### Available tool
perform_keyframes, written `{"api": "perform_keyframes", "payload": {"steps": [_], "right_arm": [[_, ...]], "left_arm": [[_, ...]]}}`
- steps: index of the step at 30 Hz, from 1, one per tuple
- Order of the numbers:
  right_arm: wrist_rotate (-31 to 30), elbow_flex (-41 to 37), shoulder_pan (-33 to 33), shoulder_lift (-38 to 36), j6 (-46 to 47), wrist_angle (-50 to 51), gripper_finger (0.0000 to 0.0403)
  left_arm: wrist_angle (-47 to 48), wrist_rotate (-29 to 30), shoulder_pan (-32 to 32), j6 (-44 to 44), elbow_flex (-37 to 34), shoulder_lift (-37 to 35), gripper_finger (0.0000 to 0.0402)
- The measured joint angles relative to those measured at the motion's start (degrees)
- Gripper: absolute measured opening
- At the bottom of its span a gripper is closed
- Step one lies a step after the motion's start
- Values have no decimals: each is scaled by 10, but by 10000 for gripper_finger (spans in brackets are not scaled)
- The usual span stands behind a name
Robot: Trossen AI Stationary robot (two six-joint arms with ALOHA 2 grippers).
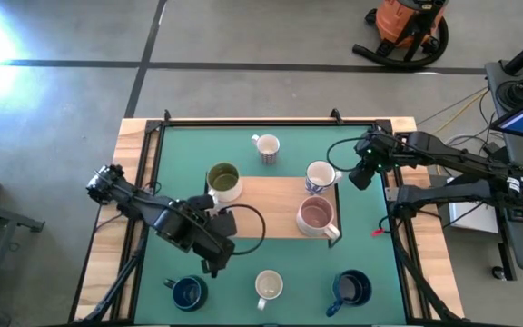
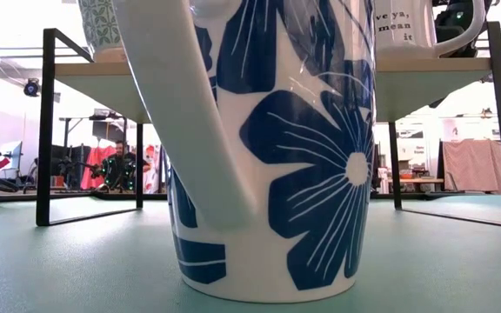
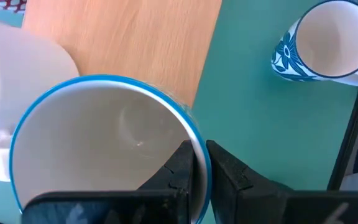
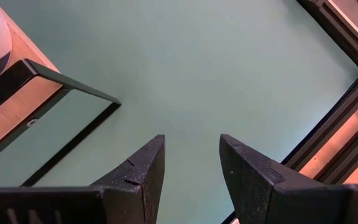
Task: Place coffee mugs
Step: Put the white blue mug on the shelf
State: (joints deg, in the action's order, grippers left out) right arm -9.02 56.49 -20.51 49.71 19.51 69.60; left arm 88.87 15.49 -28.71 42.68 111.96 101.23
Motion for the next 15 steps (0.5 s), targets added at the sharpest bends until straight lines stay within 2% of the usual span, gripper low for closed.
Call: {"api": "perform_keyframes", "payload": {"steps": [15], "right_arm": [[0, 0, 0, 0, 0, -1, 141]], "left_arm": [[-4, 4, 4, 15, -18, 1, 27]]}}
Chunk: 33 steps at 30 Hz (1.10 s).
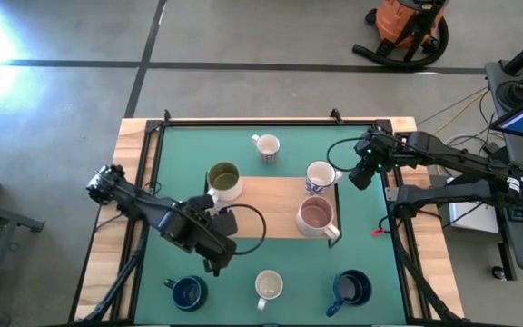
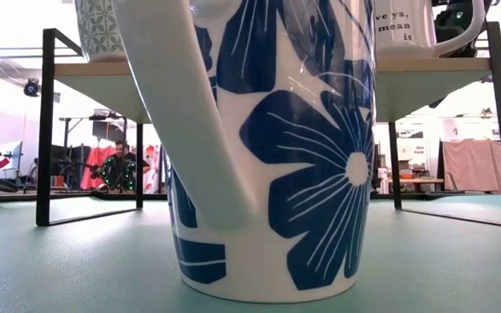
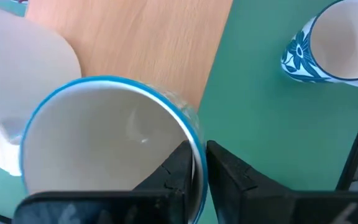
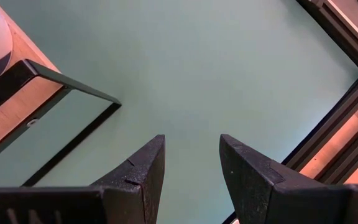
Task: Place coffee mugs
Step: Put the white blue mug on the shelf
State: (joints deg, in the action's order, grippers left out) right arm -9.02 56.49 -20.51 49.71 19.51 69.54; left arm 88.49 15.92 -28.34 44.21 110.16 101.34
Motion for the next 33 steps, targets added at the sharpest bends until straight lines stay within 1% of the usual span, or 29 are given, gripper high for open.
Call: {"api": "perform_keyframes", "payload": {"steps": [7, 15, 19, 26, 30, 33], "right_arm": [[0, 0, 0, 0, 0, 0, 141], [0, 0, 0, 0, 0, 0, 141], [0, 0, 0, 0, 0, 0, 141], [0, 0, 0, 0, 0, 0, 141], [0, 0, 0, 0, 0, 0, 141], [0, 0, 0, 0, 0, 0, 141]], "left_arm": [[-2, 5, 0, 16, -11, 0, 29], [-7, 1, -5, 24, 27, 0, 30], [-1, 19, -5, 23, 33, 0, 30], [5, 34, -4, 24, 11, 0, 30], [3, 36, -4, 42, 3, 0, 31], [2, 43, -4, 45, -8, -1, 43]]}}
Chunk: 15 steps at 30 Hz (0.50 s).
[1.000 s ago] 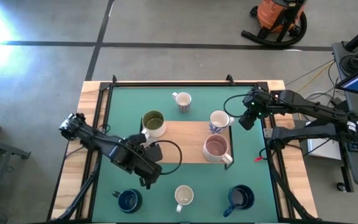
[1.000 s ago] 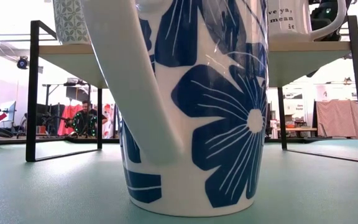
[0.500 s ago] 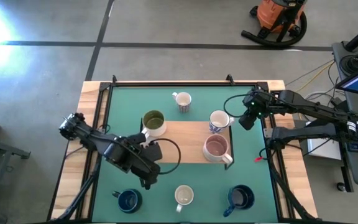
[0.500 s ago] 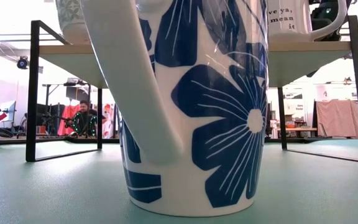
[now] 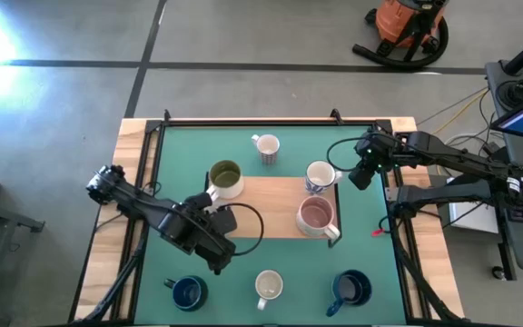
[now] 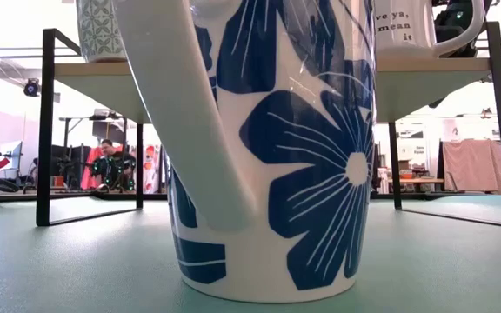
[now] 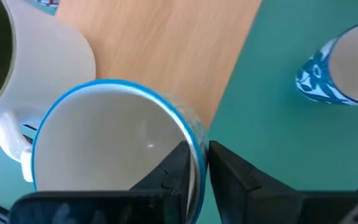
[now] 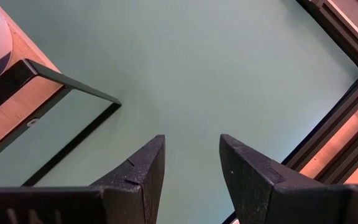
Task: Place coffee mugs
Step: Put the white blue mug on the shelf, then put the red patterned mug on the shelf
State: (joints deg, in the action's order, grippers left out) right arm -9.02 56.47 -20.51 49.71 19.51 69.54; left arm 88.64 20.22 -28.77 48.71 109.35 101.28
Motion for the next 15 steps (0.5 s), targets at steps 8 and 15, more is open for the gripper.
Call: {"api": "perform_keyframes", "payload": {"steps": [8, 15], "right_arm": [[0, 0, 0, 0, 0, 0, 141], [0, 0, 0, 0, 0, 0, 141]], "left_arm": [[-4, 4, -3, 1, 1, 0, 123], [3, 0, -24, 27, 37, 0, 154]]}}
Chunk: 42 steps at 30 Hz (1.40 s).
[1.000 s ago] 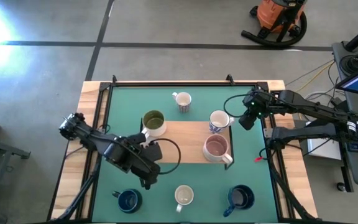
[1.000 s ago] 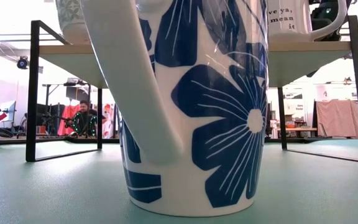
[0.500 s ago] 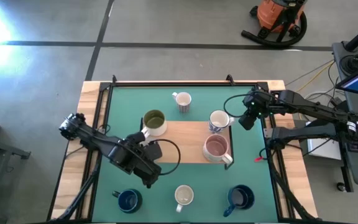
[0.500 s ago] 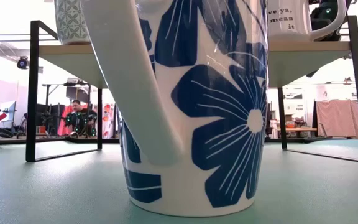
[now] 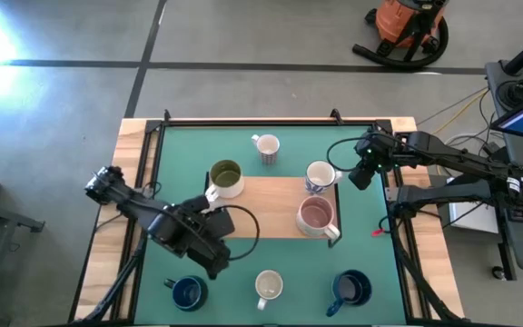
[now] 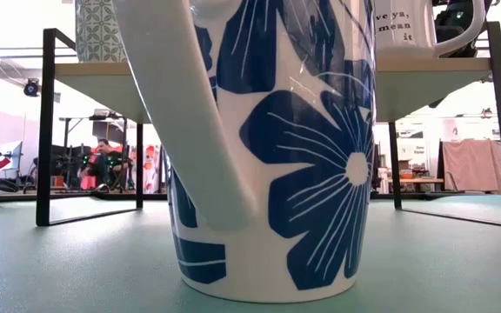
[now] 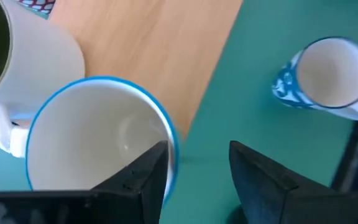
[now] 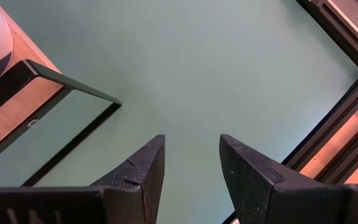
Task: Place coffee mugs
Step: Put the red patterned mug on the shelf
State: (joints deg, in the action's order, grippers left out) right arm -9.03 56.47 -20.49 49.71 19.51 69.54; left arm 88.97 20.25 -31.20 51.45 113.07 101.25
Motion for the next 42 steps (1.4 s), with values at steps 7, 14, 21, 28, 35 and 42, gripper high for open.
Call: {"api": "perform_keyframes", "payload": {"steps": [7, 14, 21, 28, 35, 42], "right_arm": [[0, 0, 0, 0, 0, 0, 141], [0, 0, 0, 0, 0, 0, 141], [0, 0, 0, 0, 0, 0, 141], [0, 0, 0, 0, 0, 0, 141], [0, 0, 0, 0, 0, 0, 141], [0, 0, 0, 0, 0, 0, 141]], "left_arm": [[10, -1, -51, 86, 40, 0, 155], [11, 33, -99, 126, 42, -1, 155], [10, 84, -68, 45, 54, -41, 155], [10, 70, 66, -106, 60, -68, 156], [-43, -41, 263, -319, 75, -52, 156], [-86, -125, 401, -479, 73, -4, 156]]}}
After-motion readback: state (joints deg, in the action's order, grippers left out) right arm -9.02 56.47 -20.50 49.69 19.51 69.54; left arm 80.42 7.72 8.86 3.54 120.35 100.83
